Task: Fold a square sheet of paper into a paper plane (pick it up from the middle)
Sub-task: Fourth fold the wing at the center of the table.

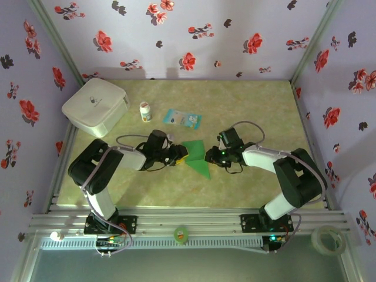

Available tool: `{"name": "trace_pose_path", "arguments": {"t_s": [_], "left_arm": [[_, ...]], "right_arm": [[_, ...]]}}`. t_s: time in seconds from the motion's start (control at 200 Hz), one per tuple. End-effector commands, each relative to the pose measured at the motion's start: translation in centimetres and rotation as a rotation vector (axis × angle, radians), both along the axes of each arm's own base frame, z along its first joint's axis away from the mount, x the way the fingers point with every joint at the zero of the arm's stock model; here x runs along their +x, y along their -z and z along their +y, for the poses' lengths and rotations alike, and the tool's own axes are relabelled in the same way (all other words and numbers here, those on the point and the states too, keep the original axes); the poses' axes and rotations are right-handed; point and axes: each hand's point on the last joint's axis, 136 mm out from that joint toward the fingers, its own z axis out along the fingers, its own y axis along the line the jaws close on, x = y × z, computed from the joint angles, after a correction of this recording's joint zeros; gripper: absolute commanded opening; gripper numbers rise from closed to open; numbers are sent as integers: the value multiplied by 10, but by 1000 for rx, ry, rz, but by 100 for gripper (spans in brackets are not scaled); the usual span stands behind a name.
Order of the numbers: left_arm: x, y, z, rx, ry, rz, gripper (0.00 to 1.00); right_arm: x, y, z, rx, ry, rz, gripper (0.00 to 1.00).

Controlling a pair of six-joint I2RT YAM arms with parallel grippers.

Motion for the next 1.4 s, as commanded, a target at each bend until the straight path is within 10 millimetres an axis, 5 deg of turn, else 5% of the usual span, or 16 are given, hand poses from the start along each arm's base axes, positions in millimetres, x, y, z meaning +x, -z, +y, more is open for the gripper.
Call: {"name": "trace_pose_path", "arguments": {"t_s": [0.0, 0.785, 0.965, 1.185, 1.395], "left_arm": [[-2, 6, 0, 31, 17, 14, 39], [11, -13, -16, -27, 43, -38, 33], [15, -18, -20, -36, 46, -51, 18], [19, -27, -15, -29, 8, -73, 7], [20, -34, -11, -20, -67, -69, 4]], "right_arm": [[-5, 8, 0, -4, 5, 18, 30], [-4, 10, -5, -20, 10, 14, 28], [-2, 1, -14, -72, 11, -29, 33], [-1, -23, -34, -248, -51, -267, 40], [-22, -46, -1, -399, -309, -700, 41]]}}
